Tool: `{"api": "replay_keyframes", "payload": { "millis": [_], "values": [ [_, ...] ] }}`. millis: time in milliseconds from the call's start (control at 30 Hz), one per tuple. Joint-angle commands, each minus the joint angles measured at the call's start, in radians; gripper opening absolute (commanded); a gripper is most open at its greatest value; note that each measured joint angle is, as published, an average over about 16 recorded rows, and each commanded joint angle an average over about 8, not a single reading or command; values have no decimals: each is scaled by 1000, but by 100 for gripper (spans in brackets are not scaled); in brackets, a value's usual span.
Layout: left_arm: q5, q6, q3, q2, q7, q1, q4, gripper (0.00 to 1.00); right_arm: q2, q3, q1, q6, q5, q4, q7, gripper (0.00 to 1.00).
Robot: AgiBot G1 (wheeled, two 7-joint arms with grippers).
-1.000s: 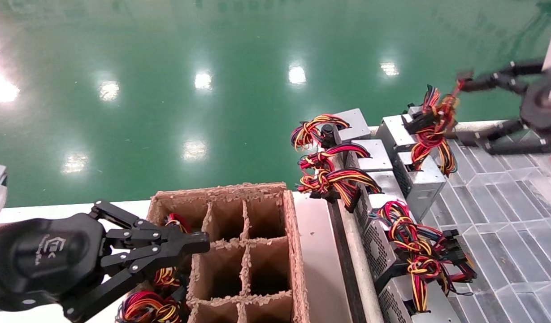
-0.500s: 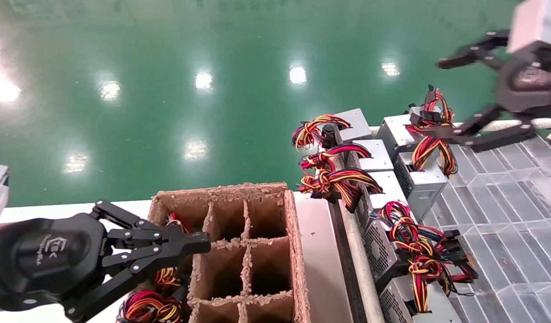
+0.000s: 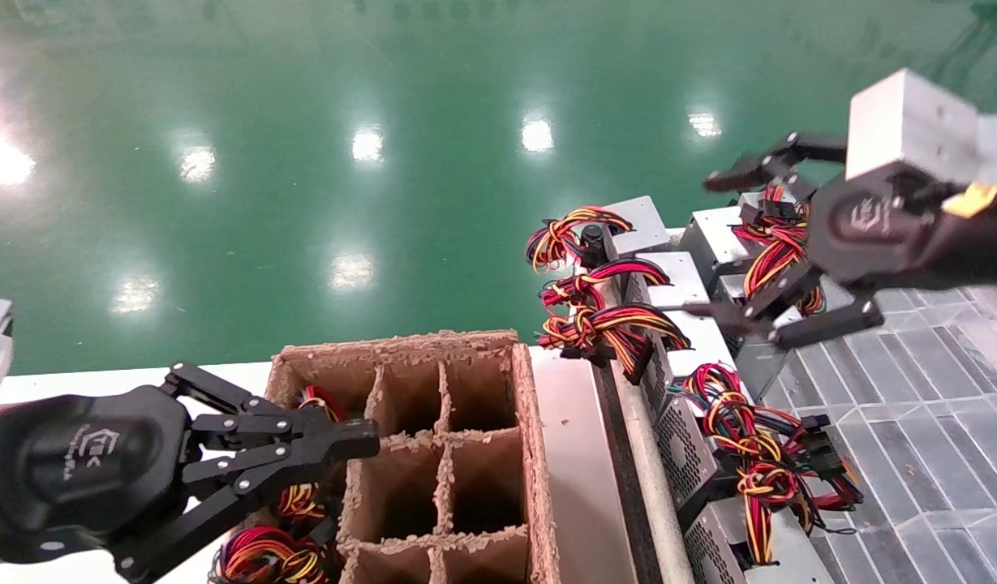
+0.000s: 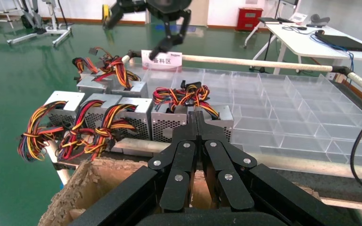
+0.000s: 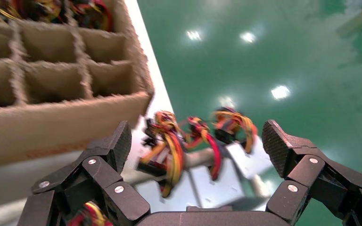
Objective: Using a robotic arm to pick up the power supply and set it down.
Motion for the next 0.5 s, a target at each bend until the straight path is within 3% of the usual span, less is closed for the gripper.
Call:
{"api": "replay_keyframes", "payload": {
  "millis": [33,500],
  "values": [
    [0,0,0,0,0,0,0,100,-1,15,-33,0,26,4,-4,100],
    [0,0,0,0,0,0,0,100,-8,119,-259,2,204,35,-31,100]
  ]
}}
